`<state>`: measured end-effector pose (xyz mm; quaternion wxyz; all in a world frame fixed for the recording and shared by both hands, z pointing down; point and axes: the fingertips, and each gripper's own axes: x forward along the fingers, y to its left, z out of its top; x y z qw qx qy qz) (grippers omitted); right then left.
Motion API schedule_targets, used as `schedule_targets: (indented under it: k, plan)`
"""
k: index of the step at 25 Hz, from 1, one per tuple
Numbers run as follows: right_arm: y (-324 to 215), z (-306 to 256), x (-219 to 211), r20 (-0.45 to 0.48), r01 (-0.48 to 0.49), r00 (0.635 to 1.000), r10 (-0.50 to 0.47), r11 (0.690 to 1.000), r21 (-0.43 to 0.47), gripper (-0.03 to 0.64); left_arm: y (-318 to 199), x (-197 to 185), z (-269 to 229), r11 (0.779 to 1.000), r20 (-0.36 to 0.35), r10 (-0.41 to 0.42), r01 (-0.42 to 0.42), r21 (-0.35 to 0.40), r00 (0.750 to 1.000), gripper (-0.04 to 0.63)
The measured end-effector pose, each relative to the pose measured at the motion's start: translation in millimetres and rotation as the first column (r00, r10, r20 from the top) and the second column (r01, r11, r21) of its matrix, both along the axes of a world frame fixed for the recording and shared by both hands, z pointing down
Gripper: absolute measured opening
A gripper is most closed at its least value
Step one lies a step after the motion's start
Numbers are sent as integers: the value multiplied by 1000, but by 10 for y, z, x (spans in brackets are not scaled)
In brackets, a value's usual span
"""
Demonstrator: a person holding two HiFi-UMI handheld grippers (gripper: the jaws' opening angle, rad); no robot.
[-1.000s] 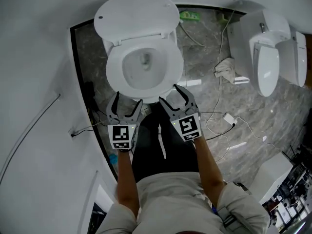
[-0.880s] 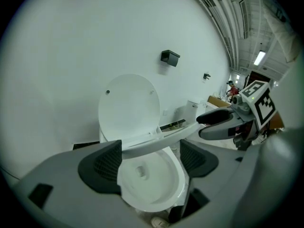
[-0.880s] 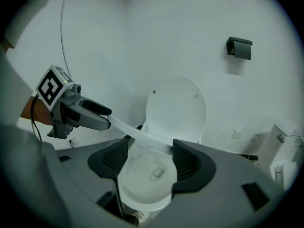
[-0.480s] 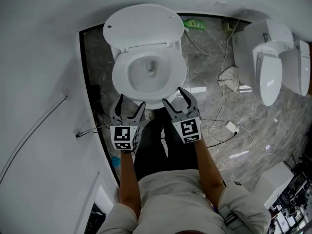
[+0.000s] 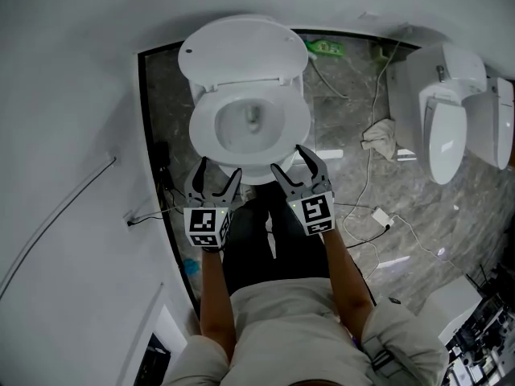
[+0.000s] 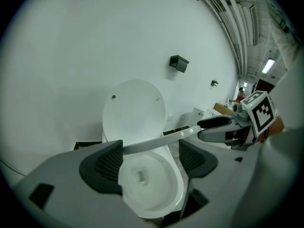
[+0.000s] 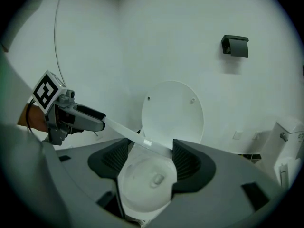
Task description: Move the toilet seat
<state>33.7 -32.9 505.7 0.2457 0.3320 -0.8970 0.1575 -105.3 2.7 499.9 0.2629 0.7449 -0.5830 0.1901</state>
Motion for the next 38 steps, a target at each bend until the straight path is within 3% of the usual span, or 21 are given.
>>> schedule_targets:
  k: [14, 38]
  plan:
    - [-125, -69, -45, 16, -23, 1000, 23, 1000, 1, 308, -127, -51, -89, 1000, -5, 3, -3, 20, 1000, 385]
    - [-548, -236, -96, 16, -142, 990, 142, 990, 10, 307, -539, -189, -320, 998, -59, 29, -25, 65, 998, 364]
